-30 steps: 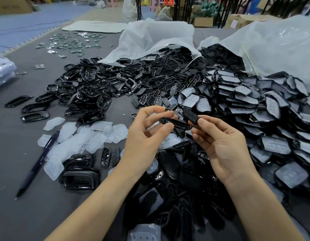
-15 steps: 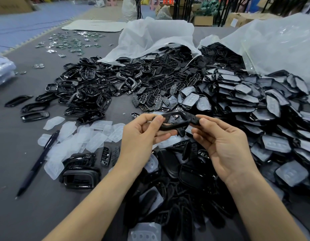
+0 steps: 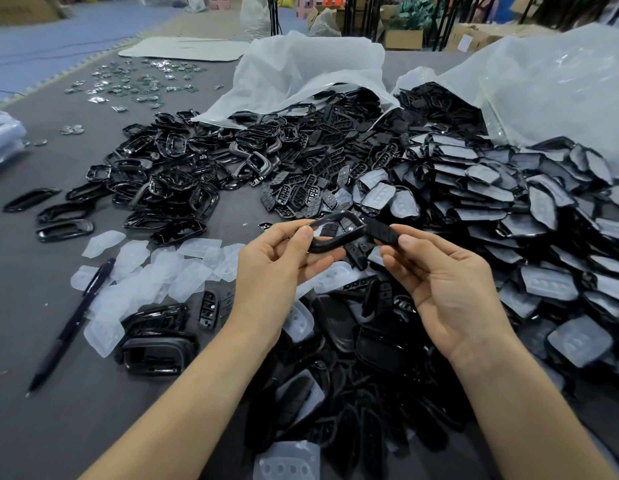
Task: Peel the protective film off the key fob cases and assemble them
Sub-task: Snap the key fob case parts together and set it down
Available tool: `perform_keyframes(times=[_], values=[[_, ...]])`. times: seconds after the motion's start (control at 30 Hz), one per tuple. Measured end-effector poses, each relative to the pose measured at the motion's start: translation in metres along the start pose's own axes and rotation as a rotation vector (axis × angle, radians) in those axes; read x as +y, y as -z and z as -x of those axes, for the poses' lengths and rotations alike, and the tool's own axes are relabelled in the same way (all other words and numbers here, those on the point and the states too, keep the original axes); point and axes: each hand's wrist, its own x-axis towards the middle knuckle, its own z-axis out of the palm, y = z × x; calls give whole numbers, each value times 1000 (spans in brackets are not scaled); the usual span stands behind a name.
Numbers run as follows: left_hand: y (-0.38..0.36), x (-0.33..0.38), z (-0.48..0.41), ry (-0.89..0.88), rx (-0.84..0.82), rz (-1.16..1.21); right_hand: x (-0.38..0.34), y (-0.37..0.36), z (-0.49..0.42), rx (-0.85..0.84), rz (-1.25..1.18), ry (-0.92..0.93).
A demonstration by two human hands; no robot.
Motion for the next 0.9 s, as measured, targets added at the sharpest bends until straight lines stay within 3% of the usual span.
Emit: perform_keyframes(times=[0.43,0.9], values=[[2,-3,-1,-12,-6,-9,-2,0,0,1,-92,-96],[0,-6,3,-46,-109,-74,1,-1,5,-198,170,-27]])
